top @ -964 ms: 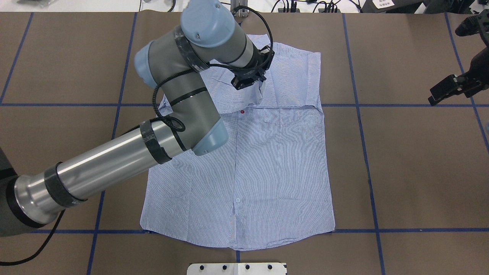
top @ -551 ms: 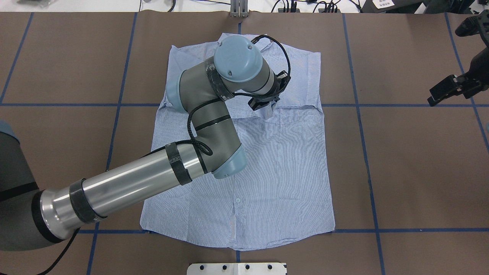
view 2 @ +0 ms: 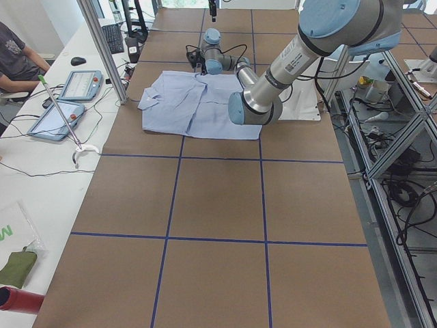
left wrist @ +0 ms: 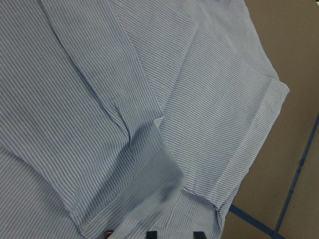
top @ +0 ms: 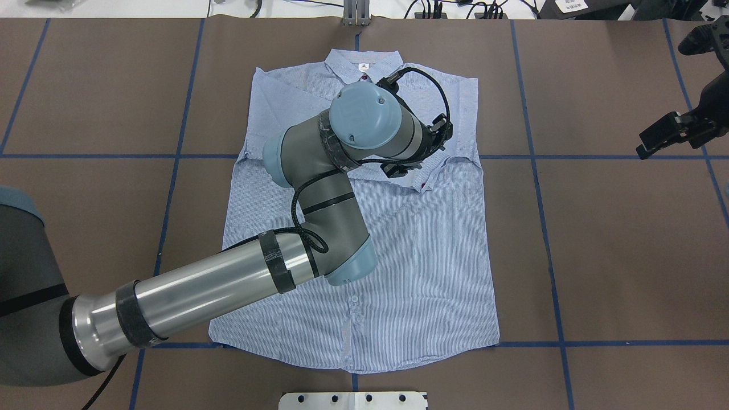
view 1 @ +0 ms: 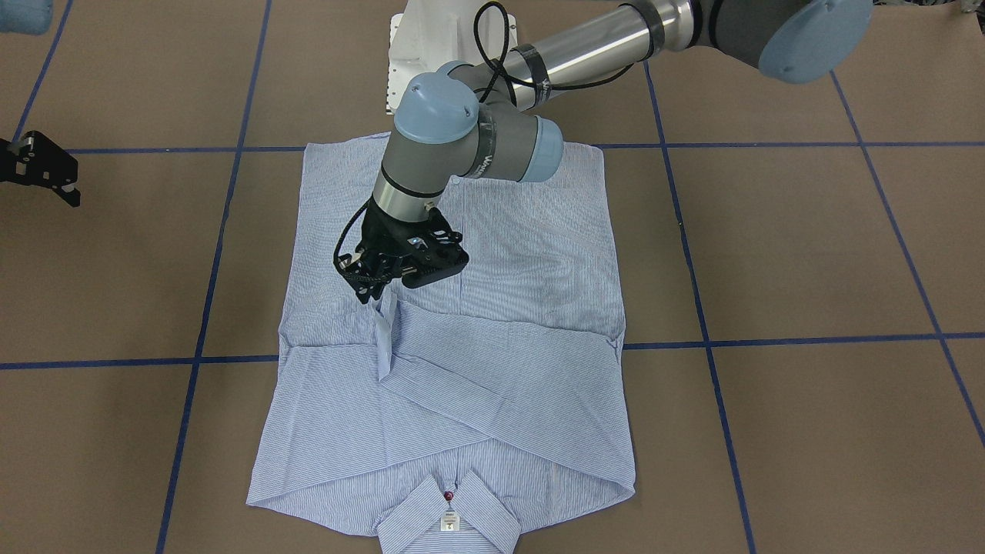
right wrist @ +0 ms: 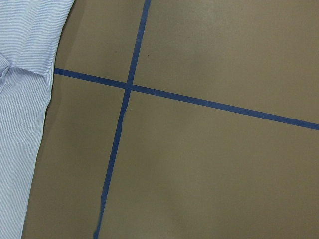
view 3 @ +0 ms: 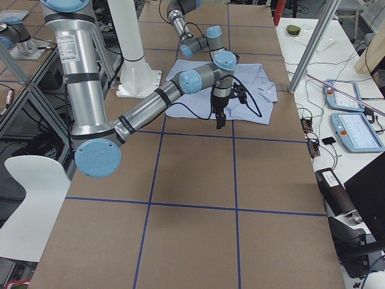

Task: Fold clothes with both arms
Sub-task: 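Release the sleeve on the chest and draw the left gripper back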

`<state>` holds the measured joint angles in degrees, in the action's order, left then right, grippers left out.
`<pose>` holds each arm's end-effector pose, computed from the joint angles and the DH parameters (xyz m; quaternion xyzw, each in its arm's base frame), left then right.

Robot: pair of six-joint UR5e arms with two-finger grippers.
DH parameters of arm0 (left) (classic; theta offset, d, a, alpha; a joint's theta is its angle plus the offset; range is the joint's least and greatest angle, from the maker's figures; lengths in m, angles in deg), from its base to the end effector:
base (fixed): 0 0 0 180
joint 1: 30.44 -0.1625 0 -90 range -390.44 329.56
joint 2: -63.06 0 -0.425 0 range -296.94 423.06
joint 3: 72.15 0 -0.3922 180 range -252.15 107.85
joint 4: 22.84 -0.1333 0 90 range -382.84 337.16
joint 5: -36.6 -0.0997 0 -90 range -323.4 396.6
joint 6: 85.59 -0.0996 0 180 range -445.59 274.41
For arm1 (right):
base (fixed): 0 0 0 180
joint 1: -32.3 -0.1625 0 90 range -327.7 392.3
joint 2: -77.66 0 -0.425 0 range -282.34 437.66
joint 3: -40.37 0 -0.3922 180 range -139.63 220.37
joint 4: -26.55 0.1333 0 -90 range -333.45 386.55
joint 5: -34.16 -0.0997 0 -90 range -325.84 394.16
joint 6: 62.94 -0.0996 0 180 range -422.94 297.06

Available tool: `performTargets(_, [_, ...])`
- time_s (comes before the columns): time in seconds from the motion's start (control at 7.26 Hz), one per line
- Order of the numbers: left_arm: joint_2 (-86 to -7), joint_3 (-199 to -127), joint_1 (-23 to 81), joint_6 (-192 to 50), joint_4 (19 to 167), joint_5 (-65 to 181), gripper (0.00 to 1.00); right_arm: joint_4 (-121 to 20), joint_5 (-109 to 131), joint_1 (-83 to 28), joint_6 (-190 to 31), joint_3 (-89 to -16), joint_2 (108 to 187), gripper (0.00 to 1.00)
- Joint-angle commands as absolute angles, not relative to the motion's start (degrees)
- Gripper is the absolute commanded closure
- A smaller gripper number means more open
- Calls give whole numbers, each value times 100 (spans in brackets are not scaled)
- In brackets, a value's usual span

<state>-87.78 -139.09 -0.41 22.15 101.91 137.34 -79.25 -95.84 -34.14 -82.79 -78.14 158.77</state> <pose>0.6390 -0.5019 0.0636 -0.0120 0.5936 -0.2744 0.7564 -0.1356 -0.4842 0.3784 0.0393 -0.3773 -0.0939 0.9205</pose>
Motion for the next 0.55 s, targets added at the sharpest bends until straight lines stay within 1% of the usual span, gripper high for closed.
performTargets(0.0, [-8384,-14453,-38,2006,10074,13732,0,-7910,-9802,-3406,-8368,-7871,15817,0])
performTargets(0.14, [-7963,-14971,-38,1744,9873,13741,0,-7814,-9802,-3388,-8604,-7881,15782,0])
performTargets(0.41, [-7050,-16471,23,701,8865,13741,0,-6711,-9689,-2969,-9952,-7854,15896,0])
